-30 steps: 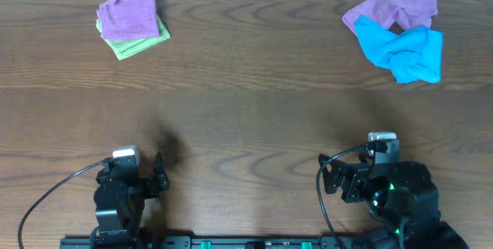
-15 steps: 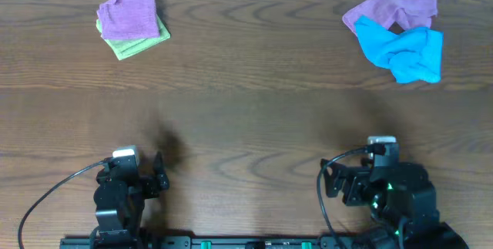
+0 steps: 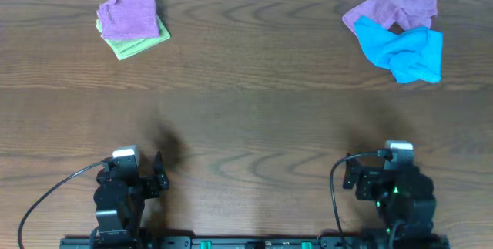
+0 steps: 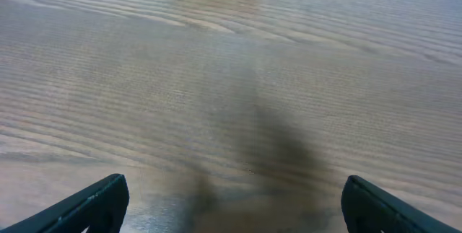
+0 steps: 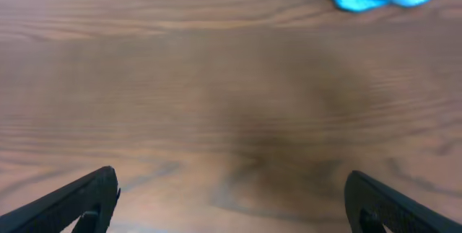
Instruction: Fold the cloth
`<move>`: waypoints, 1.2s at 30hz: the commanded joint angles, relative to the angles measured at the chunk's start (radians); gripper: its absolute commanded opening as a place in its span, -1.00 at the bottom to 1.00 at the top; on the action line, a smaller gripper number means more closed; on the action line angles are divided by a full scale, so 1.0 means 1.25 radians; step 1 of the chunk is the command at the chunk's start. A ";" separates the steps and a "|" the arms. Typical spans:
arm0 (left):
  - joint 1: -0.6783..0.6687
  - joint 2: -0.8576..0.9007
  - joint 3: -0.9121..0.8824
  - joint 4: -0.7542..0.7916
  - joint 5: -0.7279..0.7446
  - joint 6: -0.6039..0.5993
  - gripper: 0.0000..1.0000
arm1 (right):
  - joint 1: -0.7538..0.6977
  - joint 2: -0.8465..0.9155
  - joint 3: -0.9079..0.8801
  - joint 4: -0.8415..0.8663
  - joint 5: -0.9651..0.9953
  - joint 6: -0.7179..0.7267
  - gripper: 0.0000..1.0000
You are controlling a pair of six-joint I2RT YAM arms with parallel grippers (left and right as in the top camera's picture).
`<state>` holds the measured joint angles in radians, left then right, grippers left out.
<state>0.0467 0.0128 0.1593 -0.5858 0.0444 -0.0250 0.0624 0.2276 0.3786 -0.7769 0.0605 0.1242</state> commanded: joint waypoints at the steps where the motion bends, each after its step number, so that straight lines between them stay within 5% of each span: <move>1: -0.001 -0.007 -0.005 0.002 -0.009 0.009 0.91 | -0.028 -0.045 -0.055 0.026 -0.005 -0.074 0.98; 13: -0.001 -0.007 -0.005 0.002 -0.009 0.009 0.90 | -0.035 -0.159 -0.176 0.066 -0.013 -0.098 0.98; 36: -0.001 -0.007 -0.005 0.002 -0.009 0.009 0.90 | -0.035 -0.178 -0.175 0.049 -0.013 -0.139 0.99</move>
<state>0.0467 0.0128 0.1593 -0.5858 0.0444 -0.0250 0.0254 0.0166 0.1711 -0.7101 0.0525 -0.0349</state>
